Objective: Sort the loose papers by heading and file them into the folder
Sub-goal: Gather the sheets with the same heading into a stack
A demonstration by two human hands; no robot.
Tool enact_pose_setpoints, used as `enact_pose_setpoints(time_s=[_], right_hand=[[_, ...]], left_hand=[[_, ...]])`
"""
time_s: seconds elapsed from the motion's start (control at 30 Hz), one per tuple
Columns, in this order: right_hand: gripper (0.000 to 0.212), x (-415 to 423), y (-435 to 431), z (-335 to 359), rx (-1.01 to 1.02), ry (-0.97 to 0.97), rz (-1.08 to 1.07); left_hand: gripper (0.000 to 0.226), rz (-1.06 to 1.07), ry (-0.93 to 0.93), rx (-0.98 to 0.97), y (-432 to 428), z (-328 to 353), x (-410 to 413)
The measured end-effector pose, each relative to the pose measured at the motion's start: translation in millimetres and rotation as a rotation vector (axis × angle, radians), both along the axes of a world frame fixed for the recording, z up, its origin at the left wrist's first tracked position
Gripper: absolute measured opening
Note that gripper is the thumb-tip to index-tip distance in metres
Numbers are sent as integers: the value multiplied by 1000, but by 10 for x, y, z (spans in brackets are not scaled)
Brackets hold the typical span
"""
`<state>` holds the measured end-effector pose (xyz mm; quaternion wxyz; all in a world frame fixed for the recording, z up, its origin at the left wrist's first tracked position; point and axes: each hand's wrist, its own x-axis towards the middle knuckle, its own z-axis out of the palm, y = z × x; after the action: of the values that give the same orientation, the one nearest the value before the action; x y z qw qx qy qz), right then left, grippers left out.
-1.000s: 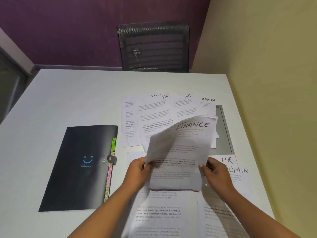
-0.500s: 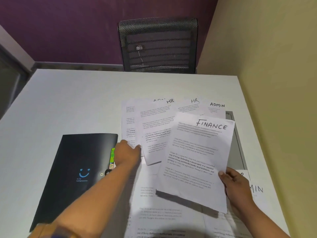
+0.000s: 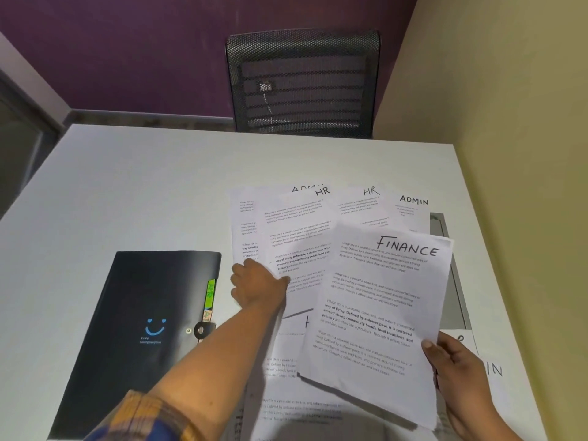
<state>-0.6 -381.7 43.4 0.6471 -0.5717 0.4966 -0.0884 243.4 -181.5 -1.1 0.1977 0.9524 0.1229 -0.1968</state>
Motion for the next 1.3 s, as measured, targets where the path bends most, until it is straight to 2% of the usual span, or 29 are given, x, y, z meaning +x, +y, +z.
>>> enact_pose_setpoints(time_s=[0.13,0.3,0.4,0.5,0.6,0.77,0.83,0.93,1.0,1.03,1.1,1.2,1.3], right_hand=[[19,-1,29,56,0,-32,2],[18,-9,50,46,18,-43,-11],[19,6,69,28,62,-57,-12],[22,40,80,42,83,-67,-26],[23,55,83,41,84,-74,-35],[23,49,85,0,87,-58,-30],[21,43,92,-15,75,-45,-23],[19,33,104,-25,81,-35,-18],[19,34,112,-12,81,-26,-2],[19,33,116,0,75,-22,3],[19,31,106,18,52,-11,4],[21,43,95,48,35,-2,0],[22,87,113,102,45,-13,-2]], left_hand=[[72,93,95,-221,-74,-17,10],[36,34,190,-288,-16,-16,103],[37,-9,155,-327,9,-57,102],[32,13,104,-480,11,-84,89],[41,86,19,-600,11,-71,96],[19,129,-62,-581,112,-60,81],[20,179,-84,-495,165,-95,107],[19,301,-107,-257,209,-94,143],[52,283,-43,-146,233,-130,146],[69,268,-22,-149,240,-131,155],[79,267,-6,-228,233,-82,175],[70,337,85,-434,244,-77,242],[47,259,108,-568,342,-102,313]])
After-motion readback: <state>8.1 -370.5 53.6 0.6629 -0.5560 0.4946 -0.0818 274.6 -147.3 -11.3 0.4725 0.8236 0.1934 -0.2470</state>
